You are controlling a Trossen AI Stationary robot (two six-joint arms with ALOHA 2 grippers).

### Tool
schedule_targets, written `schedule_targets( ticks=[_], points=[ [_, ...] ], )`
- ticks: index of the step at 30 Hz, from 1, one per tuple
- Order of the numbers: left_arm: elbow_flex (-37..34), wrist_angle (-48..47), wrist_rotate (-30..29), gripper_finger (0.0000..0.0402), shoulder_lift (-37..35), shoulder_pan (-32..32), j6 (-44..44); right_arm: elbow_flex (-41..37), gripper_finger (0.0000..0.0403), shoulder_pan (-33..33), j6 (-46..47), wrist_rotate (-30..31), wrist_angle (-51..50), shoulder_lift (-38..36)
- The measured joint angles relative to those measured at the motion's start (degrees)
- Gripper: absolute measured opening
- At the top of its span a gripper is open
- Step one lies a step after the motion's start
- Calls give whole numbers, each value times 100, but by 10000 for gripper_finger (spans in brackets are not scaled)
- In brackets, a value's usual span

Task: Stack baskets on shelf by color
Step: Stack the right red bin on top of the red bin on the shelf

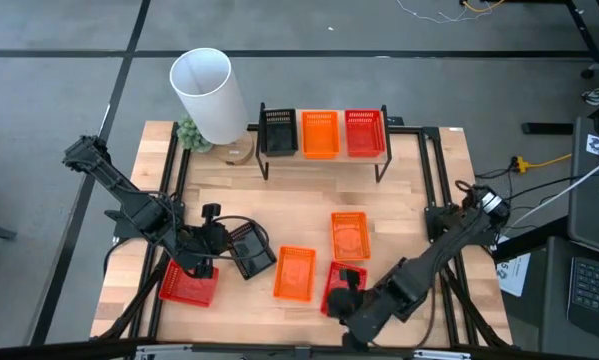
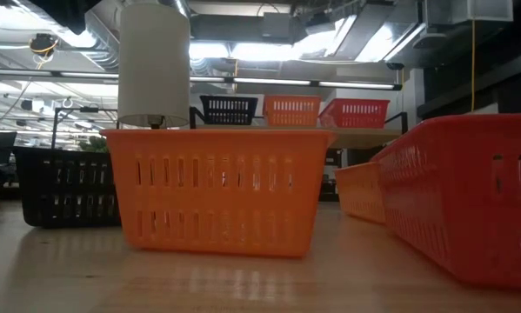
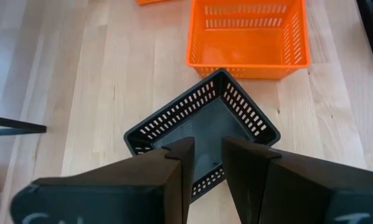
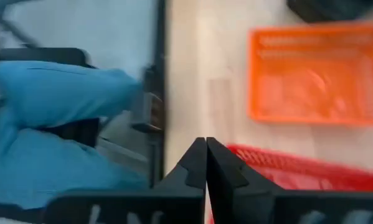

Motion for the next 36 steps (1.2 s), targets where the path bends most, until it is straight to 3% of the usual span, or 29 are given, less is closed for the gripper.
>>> schedule_targets(
  ticks=[3, 10, 13, 22, 36],
  points=[
    [0, -2, -11, 72, 0, 0, 2, 295, 0, 2, 291, 5, -577, 305],
    [0, -2, -24, 72, 0, 0, -1, 351, 10, 4, 858, -515, -482, 683],
    [0, -2, -26, 72, 0, 0, -2, 351, 37, 4, 1291, -668, -483, 744],
    [0, -2, -81, 72, 0, 0, -7, 261, 132, 4, 1310, -706, -662, 766],
    [0, -1, -90, 72, 0, 0, -4, -523, 130, 7, 1469, -833, -280, 785]
  ],
)
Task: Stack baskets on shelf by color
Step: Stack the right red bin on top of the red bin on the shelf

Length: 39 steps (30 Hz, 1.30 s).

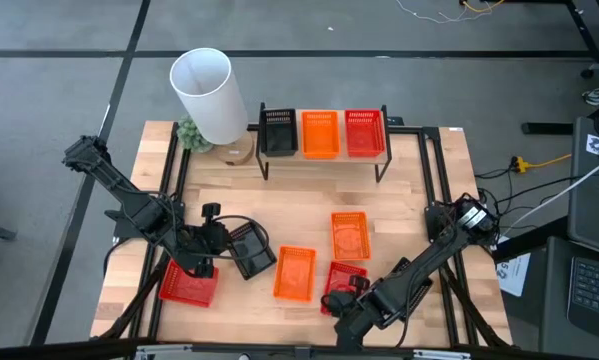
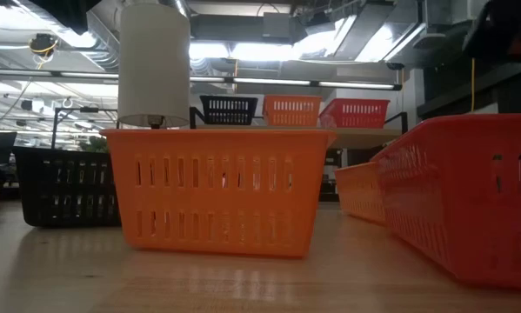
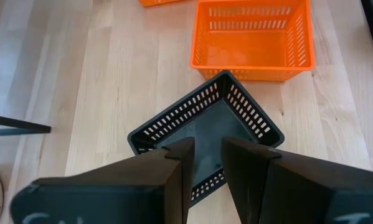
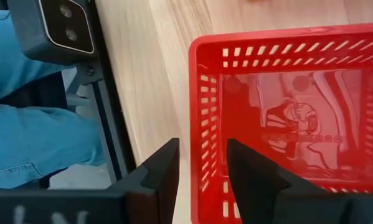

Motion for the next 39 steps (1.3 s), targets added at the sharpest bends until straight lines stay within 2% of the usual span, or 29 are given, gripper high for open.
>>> schedule_targets(
  ticks=[13, 19, 22, 27, 31, 35, 39],
  points=[
    [0, -1, -20, 72, 0, -1, 3, -768, 130, 7, 22, -128, 976, 0],
    [0, -1, -20, 72, 0, -2, 4, -801, 128, 7, 14, -99, 1069, -2],
    [0, -1, -20, 72, 0, -2, 4, -801, 105, 4, 119, -100, 1073, -2],
    [0, -1, -19, 72, 0, 0, 7, -801, 18, 4, 530, -177, 1434, -7],
    [0, -1, -17, 72, 0, 0, 7, -728, 10, 4, 709, -239, 1962, -15],
    [0, -1, -17, 72, 0, 0, 7, -166, 5, 4, 725, -265, 1419, -14],
    [0, -1, -17, 72, 0, 0, 7, 794, 3, 9, 622, -156, -14, -9]
  ],
)
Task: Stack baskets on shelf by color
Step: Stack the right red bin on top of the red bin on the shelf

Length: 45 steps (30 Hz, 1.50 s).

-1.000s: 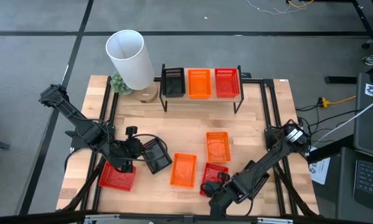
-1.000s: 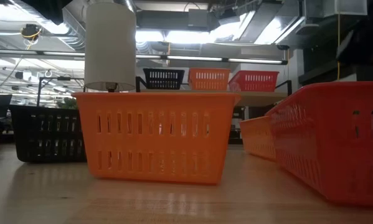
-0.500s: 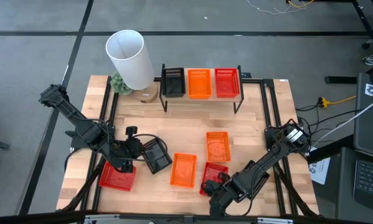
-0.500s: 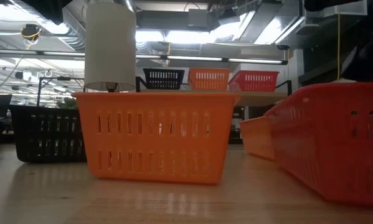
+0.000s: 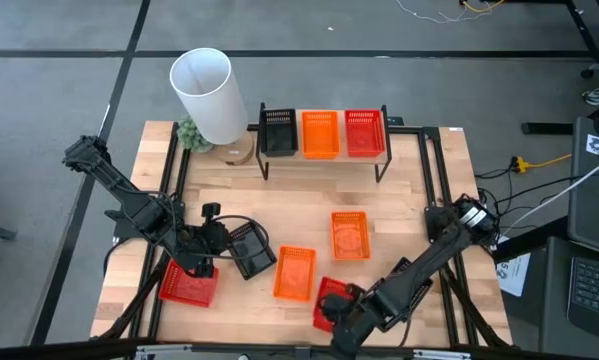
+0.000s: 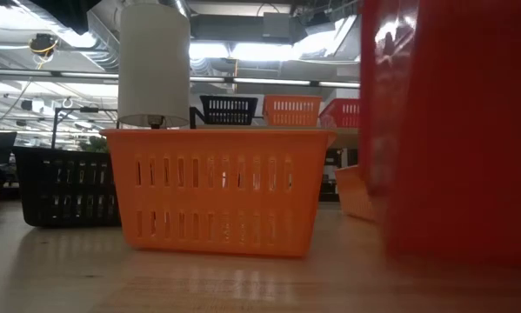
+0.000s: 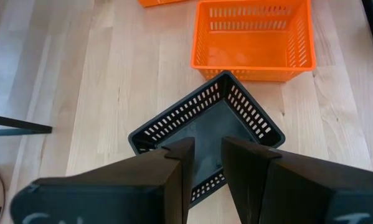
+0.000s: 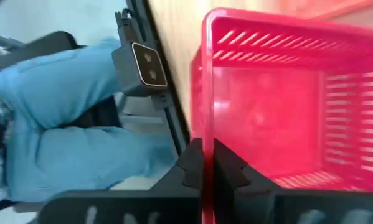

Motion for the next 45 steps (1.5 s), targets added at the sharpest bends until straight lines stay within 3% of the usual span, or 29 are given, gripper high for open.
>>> schedule_targets(
  ticks=[5, 12, 16, 20, 36, 42, 45],
  points=[
    [0, 0, 0, 72, 0, -2, 4, 1332, 2, 7, -25, 566, -2190, 0],
    [0, 0, 0, 72, 0, -2, 7, 2689, 2, -37, -626, 2548, -4646, 0],
    [0, -3, 0, 72, 0, 0, 7, 2879, 1, -283, -1694, 3525, -4718, -79],
    [0, -6, 0, 72, -2, -2, 15, 3002, 1, -778, -2958, 3948, -4724, -201],
    [0, -25, -110, 72, -2, -2, 297, 2945, 0, -4082, -7105, 3595, -4737, -1500],
    [0, -24, -310, 72, -2, -2, 295, 2859, 0, -5333, -7831, 2045, -4671, -1506],
    [0, -22, -310, 72, -2, -2, 294, 2629, 0, -5864, -8060, 1802, -4594, -1512]
  ],
)
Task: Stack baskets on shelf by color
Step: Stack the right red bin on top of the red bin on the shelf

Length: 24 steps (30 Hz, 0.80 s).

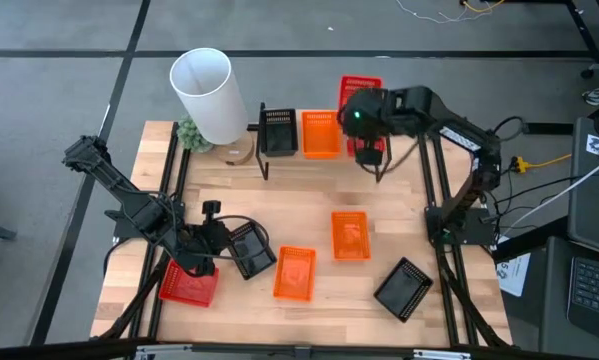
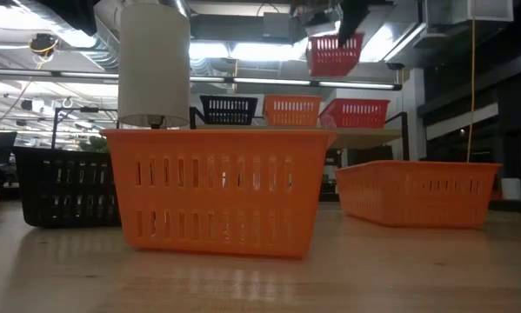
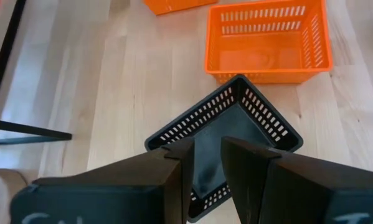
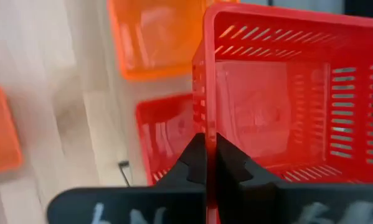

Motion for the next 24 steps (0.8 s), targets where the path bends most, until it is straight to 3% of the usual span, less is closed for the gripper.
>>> schedule_targets(
  ticks=[6, 18, 24],
  points=[
    [0, 7, -2, 72, 0, 0, -23, -815, 0, -673, -485, -813, 247, -190],
    [0, 22, -3, 72, 0, 0, -49, -2403, 0, -632, -838, -999, 1122, -1365],
    [0, 24, -4, 72, 0, 0, -47, -3037, 0, -638, -848, -1149, 1565, -1555]
  ],
)
